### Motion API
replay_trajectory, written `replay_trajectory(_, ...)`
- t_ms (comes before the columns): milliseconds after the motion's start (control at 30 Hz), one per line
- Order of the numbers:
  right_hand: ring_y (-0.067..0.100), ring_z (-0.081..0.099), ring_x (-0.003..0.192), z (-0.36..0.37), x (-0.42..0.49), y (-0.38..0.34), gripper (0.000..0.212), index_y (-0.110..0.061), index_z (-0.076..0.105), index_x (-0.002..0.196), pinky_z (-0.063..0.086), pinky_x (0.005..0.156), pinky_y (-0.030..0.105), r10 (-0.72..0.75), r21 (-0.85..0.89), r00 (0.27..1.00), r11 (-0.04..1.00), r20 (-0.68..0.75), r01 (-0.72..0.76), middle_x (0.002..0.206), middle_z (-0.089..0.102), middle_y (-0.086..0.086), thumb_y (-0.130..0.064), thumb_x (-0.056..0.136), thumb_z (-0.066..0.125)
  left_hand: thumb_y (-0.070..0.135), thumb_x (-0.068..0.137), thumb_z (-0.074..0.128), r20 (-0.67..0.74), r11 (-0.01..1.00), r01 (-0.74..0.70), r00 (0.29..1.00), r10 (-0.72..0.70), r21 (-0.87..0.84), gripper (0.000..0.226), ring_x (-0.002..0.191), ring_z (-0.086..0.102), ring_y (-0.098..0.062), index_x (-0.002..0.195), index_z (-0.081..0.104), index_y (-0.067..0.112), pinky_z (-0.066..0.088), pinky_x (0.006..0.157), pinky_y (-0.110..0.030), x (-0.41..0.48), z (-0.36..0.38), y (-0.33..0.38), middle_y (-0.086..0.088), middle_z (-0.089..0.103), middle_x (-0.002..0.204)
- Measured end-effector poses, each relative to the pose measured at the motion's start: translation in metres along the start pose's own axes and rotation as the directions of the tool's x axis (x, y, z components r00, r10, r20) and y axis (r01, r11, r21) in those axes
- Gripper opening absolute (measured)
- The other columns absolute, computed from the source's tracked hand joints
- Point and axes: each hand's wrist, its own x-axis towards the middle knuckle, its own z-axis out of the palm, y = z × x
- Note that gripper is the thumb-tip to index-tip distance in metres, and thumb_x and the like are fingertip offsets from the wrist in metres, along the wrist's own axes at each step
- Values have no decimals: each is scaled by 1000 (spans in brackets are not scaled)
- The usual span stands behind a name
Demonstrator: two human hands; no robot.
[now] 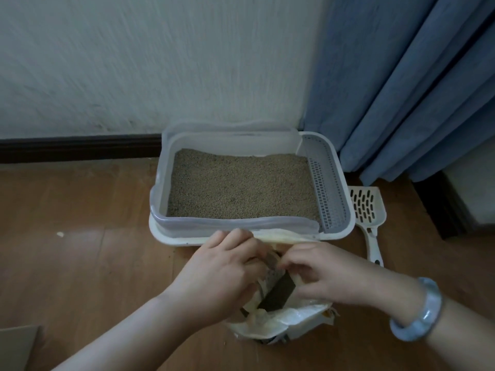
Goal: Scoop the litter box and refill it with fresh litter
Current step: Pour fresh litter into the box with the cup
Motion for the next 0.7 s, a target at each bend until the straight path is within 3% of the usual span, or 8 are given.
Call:
replay_trajectory(133, -10, 36, 117, 1, 9, -5, 68, -40, 40, 134, 34, 99, 14, -33, 37, 997, 999, -74, 36, 128, 43, -24, -34, 75, 73, 53, 52, 71, 86, 985, 147, 984, -154, 86, 61, 121, 41, -29, 109, 63, 34, 25, 101, -39, 1, 8, -1, -3, 49, 124)
replay_trajectory(233, -5, 18, 130, 1, 8, -2, 90, -41, 19, 144, 20, 109, 18, -35, -122, 997, 992, -63, 27, 142, 25, -22, -44, 72, 74, 60, 40, 76, 160, 944, 316, 931, -327, 92, 85, 130, 37, -34, 120, 53, 43, 21, 103, -46, -2, 11, -8, -6, 41, 135)
replay_trajectory(367, 4, 3, 138, 1, -1, -5, 103, -32, 2, 148, 3, 110, 19, 21, -357, 999, 933, -50, -38, 150, 15, -17, -54, 72, 68, 59, 31, 80, 241, 910, 383, 879, -412, 162, 100, 138, 27, -40, 125, 50, 44, 15, 108, -57, -7, 10, -13, -14, 30, 149)
replay_trajectory(433, 9, 2, 141, 1, -5, -9, 106, -25, 1, 149, 2, 113, 23, 55, -436, 997, 897, -50, -71, 153, 16, -12, -50, 72, 70, 52, 41, 82, 215, 905, 375, 884, -414, 203, 99, 143, 13, -41, 132, 44, 43, 6, 110, -63, -6, 5, -9, -16, 15, 155)
replay_trajectory(533, 15, 0, 143, 2, -8, -16, 106, -19, 0, 149, -2, 114, 25, 107, -512, 994, 852, -25, -104, 155, 12, -5, -46, 74, 70, 48, 69, 71, 145, 906, 331, 915, -376, 264, 97, 140, -24, -39, 141, 7, 45, -16, 105, -66, -9, 11, -5, -12, -33, 151)
replay_trajectory(633, 14, 5, 141, 0, -6, -19, 97, -25, 8, 149, 2, 114, 26, 49, -500, 999, 865, -8, -47, 152, 14, -9, -43, 75, 69, 58, 60, 74, 165, 918, 328, 915, -367, 224, 104, 142, -20, -37, 139, 8, 42, -10, 108, -67, -10, 10, -9, -10, -24, 155)
replay_trajectory(700, 6, 17, 135, -2, -2, -19, 84, -34, 20, 145, 14, 112, 25, -15, -369, 1000, 929, -1, 14, 147, 21, -16, -42, 77, 68, 61, 69, 64, 220, 944, 325, 919, -328, 53, 92, 142, -25, -30, 139, 8, 44, -8, 112, -60, -15, 14, -15, -5, -26, 154)
